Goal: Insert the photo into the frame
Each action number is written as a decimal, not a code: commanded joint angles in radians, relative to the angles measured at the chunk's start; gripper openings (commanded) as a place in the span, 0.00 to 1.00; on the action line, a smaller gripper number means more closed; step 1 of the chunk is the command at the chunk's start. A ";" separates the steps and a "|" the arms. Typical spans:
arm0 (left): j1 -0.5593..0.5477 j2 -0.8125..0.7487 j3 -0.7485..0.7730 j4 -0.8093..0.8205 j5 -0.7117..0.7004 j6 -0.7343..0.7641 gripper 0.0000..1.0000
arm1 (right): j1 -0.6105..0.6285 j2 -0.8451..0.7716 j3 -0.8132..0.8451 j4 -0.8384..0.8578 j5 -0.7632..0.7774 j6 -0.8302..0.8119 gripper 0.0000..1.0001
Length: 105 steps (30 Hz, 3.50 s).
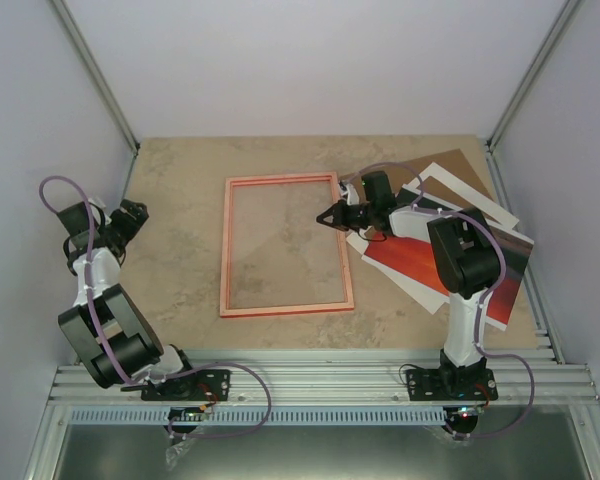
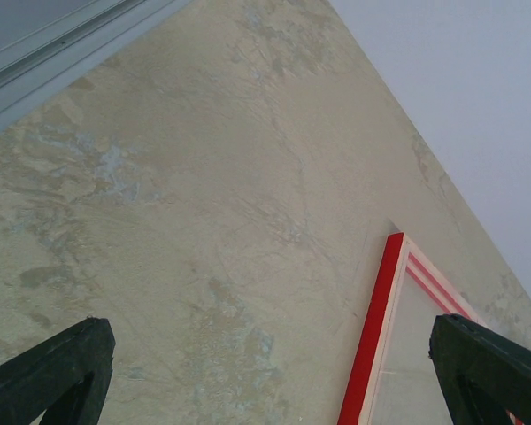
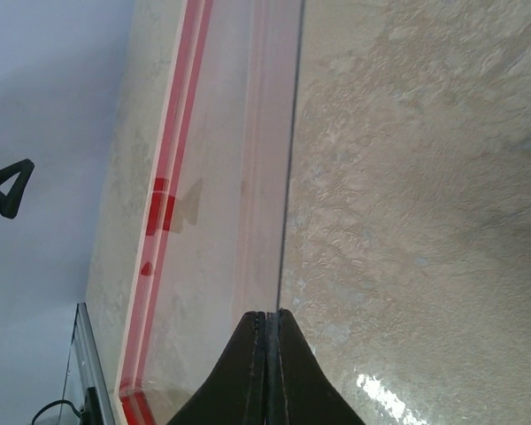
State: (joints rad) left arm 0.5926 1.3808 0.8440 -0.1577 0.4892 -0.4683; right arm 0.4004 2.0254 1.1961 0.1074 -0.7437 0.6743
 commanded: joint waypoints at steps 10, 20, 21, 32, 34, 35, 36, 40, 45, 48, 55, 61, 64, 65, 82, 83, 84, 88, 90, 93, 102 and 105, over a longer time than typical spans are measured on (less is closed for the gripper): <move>-0.001 0.020 0.003 0.017 0.008 0.008 0.99 | -0.004 0.008 0.006 -0.032 0.031 -0.028 0.01; -0.001 0.024 0.004 0.016 0.005 0.009 0.99 | -0.012 0.012 0.011 -0.045 0.045 -0.040 0.01; -0.001 0.026 0.004 0.017 0.005 0.009 0.99 | -0.012 0.011 0.010 -0.046 0.047 -0.041 0.01; -0.001 0.029 0.006 0.015 0.004 0.009 0.99 | -0.012 0.012 0.003 -0.058 0.057 -0.045 0.01; -0.001 0.030 0.008 0.013 0.001 0.010 0.99 | -0.012 0.009 -0.001 -0.062 0.064 -0.047 0.01; -0.001 0.030 0.009 0.014 0.003 0.011 0.99 | -0.012 0.007 -0.005 -0.059 0.064 -0.048 0.00; -0.001 0.030 0.009 0.014 0.003 0.012 0.99 | -0.012 0.006 -0.006 -0.060 0.066 -0.047 0.00; -0.001 0.033 0.005 0.016 0.002 0.013 0.99 | -0.011 0.012 -0.013 -0.045 0.053 -0.034 0.01; -0.002 0.036 -0.002 0.024 0.008 0.009 0.99 | -0.002 0.006 -0.028 0.016 0.028 -0.004 0.01; -0.002 0.035 -0.006 0.024 0.009 0.010 0.99 | 0.002 0.003 -0.040 0.072 0.006 0.022 0.01; -0.025 0.028 -0.026 0.029 0.006 0.014 0.99 | 0.003 0.002 -0.075 0.208 -0.037 0.093 0.01; -0.047 0.026 -0.033 0.033 0.000 0.017 0.99 | 0.011 0.020 -0.062 0.215 -0.056 0.104 0.01; -0.050 0.027 -0.031 0.030 -0.001 0.020 0.99 | 0.013 0.024 -0.045 0.157 -0.028 0.078 0.05; -0.050 0.027 -0.031 0.029 -0.001 0.019 0.99 | 0.013 0.023 -0.041 0.139 -0.017 0.072 0.07; -0.056 0.029 -0.026 0.031 -0.003 0.021 0.99 | 0.030 -0.005 0.054 -0.061 0.087 -0.026 0.60; -0.056 0.029 -0.026 0.032 -0.003 0.020 0.99 | 0.030 -0.010 0.058 -0.073 0.097 -0.034 0.61; -0.057 0.029 -0.026 0.033 -0.004 0.019 0.99 | 0.030 -0.013 0.063 -0.088 0.105 -0.040 0.61; -0.057 0.029 -0.027 0.037 -0.002 0.017 0.99 | 0.030 -0.017 0.066 -0.098 0.115 -0.056 0.61; -0.056 0.029 -0.026 0.038 -0.004 0.019 0.99 | 0.030 -0.016 0.066 -0.126 0.120 -0.062 0.61; -0.057 0.028 -0.026 0.036 -0.002 0.021 0.99 | 0.030 -0.017 0.064 -0.126 0.120 -0.069 0.61; -0.057 0.033 -0.028 0.035 -0.003 0.025 0.99 | 0.029 0.014 0.074 -0.112 0.105 -0.085 0.54; -0.059 0.042 -0.028 0.031 0.002 0.034 0.98 | 0.029 0.023 0.067 -0.067 0.073 -0.085 0.49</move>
State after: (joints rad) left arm 0.5411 1.4128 0.8192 -0.1421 0.4885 -0.4603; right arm 0.4278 2.0388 1.2411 -0.0013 -0.6395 0.6060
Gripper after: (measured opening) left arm 0.988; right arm 0.523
